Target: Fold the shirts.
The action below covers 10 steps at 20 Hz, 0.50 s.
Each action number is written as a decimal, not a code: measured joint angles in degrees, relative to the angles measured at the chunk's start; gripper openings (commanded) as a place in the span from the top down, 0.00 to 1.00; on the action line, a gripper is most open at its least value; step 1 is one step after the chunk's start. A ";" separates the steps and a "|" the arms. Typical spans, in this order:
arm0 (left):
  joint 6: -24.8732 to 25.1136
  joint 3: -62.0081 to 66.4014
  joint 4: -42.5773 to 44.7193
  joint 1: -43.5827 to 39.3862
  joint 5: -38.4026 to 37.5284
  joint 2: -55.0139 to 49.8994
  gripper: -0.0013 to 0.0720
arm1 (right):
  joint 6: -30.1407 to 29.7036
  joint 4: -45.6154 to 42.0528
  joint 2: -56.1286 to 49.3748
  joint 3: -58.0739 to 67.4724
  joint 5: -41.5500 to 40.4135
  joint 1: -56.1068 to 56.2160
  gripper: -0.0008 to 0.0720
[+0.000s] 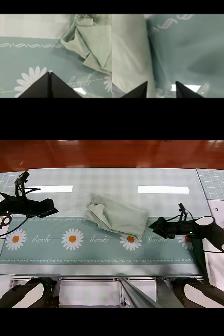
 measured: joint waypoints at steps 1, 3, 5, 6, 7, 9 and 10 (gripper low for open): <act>0.00 0.00 -0.02 0.00 0.00 0.02 0.95 | -1.75 2.99 -2.67 0.81 -0.28 0.87 0.42; 0.00 0.00 -0.02 0.00 0.00 0.02 0.95 | -4.09 7.48 -7.21 3.10 -0.09 3.02 0.42; 0.00 0.00 -0.02 0.00 0.00 0.02 0.95 | -5.31 9.51 -11.02 6.12 0.22 5.55 0.58; 0.00 0.00 0.00 0.00 0.02 0.00 0.95 | -5.60 9.66 -12.57 7.80 -0.02 6.84 0.80; 0.00 0.00 -0.02 -0.02 0.02 0.00 0.95 | -5.92 9.33 -13.94 9.86 -0.11 8.22 0.96; 0.00 0.00 0.00 0.00 0.04 0.00 0.95 | -7.02 10.23 -15.45 14.95 1.09 10.80 0.96; -0.02 0.00 0.00 0.00 0.09 0.02 0.95 | -7.28 10.16 -15.89 18.05 2.25 12.00 0.96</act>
